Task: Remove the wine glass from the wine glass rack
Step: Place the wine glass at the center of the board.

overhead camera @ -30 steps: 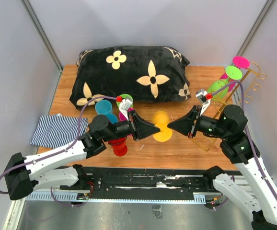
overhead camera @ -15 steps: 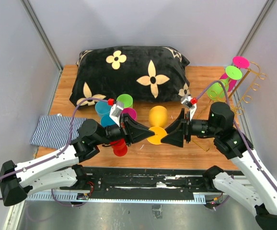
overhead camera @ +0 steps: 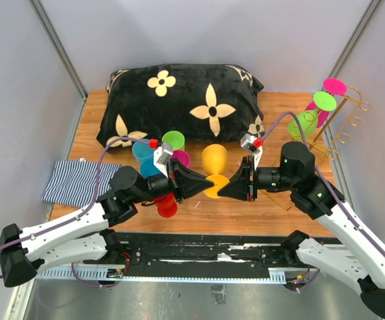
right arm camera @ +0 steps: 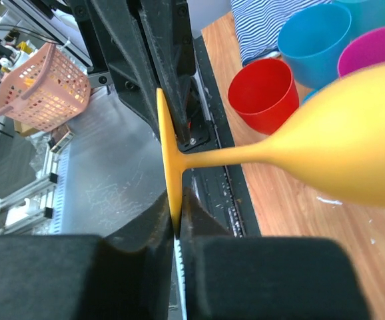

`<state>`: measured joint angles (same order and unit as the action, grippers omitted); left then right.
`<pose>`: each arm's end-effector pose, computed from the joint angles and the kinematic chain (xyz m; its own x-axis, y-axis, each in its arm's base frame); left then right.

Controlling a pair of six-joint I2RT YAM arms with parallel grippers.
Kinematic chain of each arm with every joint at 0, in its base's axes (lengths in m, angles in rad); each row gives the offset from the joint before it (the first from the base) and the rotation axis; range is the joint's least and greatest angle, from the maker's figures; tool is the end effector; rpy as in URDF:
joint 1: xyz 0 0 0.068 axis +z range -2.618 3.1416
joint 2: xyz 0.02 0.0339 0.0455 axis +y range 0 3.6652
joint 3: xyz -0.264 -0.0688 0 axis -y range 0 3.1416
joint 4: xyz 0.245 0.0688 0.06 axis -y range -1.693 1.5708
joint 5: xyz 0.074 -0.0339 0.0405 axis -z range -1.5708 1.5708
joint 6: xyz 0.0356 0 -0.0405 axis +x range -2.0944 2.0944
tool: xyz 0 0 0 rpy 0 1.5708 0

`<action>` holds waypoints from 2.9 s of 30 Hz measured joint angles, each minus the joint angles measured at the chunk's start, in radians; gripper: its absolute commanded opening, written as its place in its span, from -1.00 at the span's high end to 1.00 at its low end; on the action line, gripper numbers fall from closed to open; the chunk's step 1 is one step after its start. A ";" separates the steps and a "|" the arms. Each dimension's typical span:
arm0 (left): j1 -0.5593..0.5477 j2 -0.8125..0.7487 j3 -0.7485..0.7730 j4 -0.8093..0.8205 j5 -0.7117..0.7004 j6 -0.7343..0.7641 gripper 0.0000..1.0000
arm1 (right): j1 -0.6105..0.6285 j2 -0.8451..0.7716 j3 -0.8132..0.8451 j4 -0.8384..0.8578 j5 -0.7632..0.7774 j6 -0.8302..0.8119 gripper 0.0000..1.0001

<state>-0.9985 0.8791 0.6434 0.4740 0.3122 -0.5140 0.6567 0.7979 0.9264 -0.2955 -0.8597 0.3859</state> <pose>0.1038 -0.1813 0.3434 -0.3615 -0.3028 -0.8818 0.9003 0.1327 -0.4146 0.1157 0.1232 0.3772 -0.4947 -0.0711 -0.8662 -0.8678 0.0945 0.4878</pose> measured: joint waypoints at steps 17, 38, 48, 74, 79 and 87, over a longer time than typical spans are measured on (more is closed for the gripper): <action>-0.006 -0.121 -0.005 -0.116 -0.171 0.005 -0.89 | 0.117 -0.155 -0.158 0.025 0.192 -0.195 0.99; -0.006 -0.266 0.026 -0.381 -0.382 -0.052 -0.99 | 0.332 -0.304 -0.423 0.067 0.314 -0.928 0.98; -0.006 -0.246 0.109 -0.446 -0.424 -0.076 -0.99 | 0.332 -0.443 -0.495 0.068 0.333 -1.039 0.99; 0.322 -0.028 0.265 -0.436 0.143 -0.157 -0.99 | 0.332 -0.520 -0.543 0.073 0.343 -1.109 0.99; 0.322 -0.028 0.265 -0.403 0.208 -0.164 -0.98 | 0.332 -0.517 -0.543 0.067 0.328 -1.114 0.99; 0.322 0.000 0.265 -0.375 0.283 -0.164 -0.89 | 0.332 -0.504 -0.543 0.060 0.288 -1.120 0.99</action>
<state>-0.6762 0.8791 0.9085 0.0986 0.5953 -0.6777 0.9882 0.2939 0.3836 -0.2359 -0.5713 -0.7338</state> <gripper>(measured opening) 0.960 0.024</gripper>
